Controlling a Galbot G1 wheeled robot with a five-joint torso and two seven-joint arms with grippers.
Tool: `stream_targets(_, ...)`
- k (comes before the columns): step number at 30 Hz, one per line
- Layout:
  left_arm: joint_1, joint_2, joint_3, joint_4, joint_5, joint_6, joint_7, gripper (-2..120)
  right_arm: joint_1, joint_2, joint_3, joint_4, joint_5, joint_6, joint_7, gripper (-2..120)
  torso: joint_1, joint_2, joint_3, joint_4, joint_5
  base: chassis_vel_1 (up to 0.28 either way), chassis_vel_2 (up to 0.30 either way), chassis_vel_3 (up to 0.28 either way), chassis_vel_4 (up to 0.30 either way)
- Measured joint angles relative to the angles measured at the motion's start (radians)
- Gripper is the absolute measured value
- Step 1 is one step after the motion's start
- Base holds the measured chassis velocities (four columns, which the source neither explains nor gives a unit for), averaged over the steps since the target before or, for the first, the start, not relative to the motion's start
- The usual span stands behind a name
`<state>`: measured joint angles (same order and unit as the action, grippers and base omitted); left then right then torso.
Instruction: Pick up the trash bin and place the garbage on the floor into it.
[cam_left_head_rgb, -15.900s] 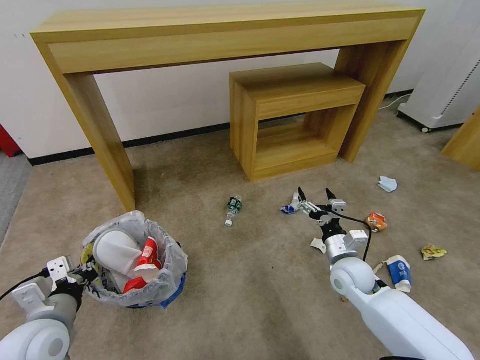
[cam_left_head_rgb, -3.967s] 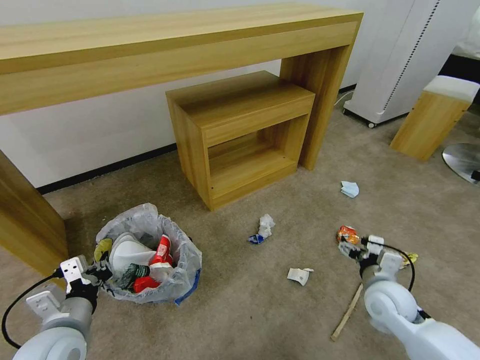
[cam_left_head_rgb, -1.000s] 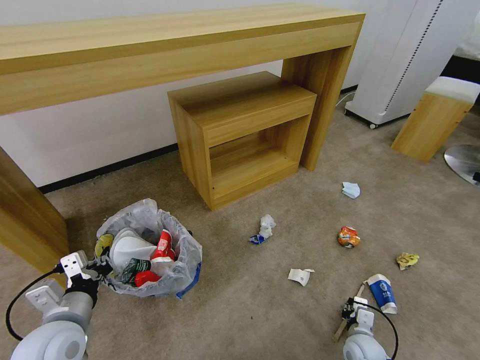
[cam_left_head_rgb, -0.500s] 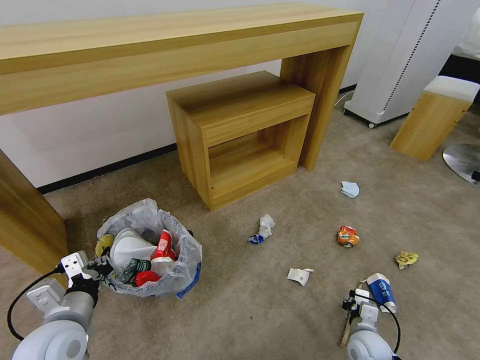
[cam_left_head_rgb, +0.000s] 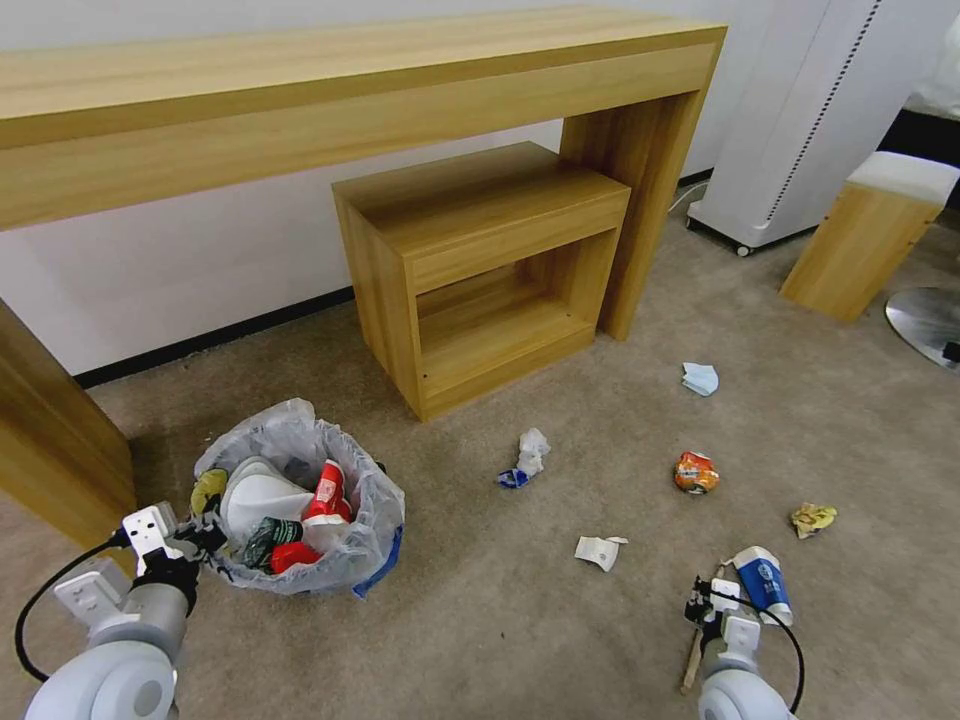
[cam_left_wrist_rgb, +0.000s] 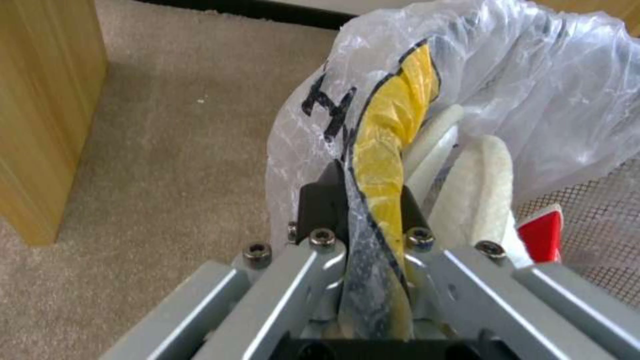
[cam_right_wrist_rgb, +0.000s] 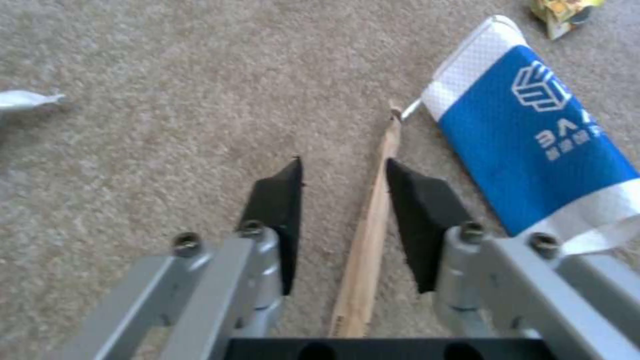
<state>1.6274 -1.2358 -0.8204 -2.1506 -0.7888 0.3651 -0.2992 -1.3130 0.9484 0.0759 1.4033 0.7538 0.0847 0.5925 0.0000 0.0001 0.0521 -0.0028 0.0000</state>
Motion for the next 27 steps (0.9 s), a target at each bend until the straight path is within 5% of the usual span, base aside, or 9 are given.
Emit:
stream_targets(15, 0.003, 0.001, 0.001, 0.0, 0.0, -0.001, 0.0, 3, -0.012, 0.022, -0.023, -0.034, -0.018, -0.004, 0.008, 88, 0.0, 0.0, 0.0, 0.0001, 0.0, 0.0, 0.0, 0.0, 0.0)
stream_targets(27, 0.002, 0.001, 0.001, -0.001, 0.0, -0.002, 0.001, 3, -0.022, 0.033, -0.027, -0.07, -0.046, 0.017, 0.002, 73, 0.0, 0.0, 0.0, 0.0001, 0.0, 0.0, 0.0, 0.0, 0.0)
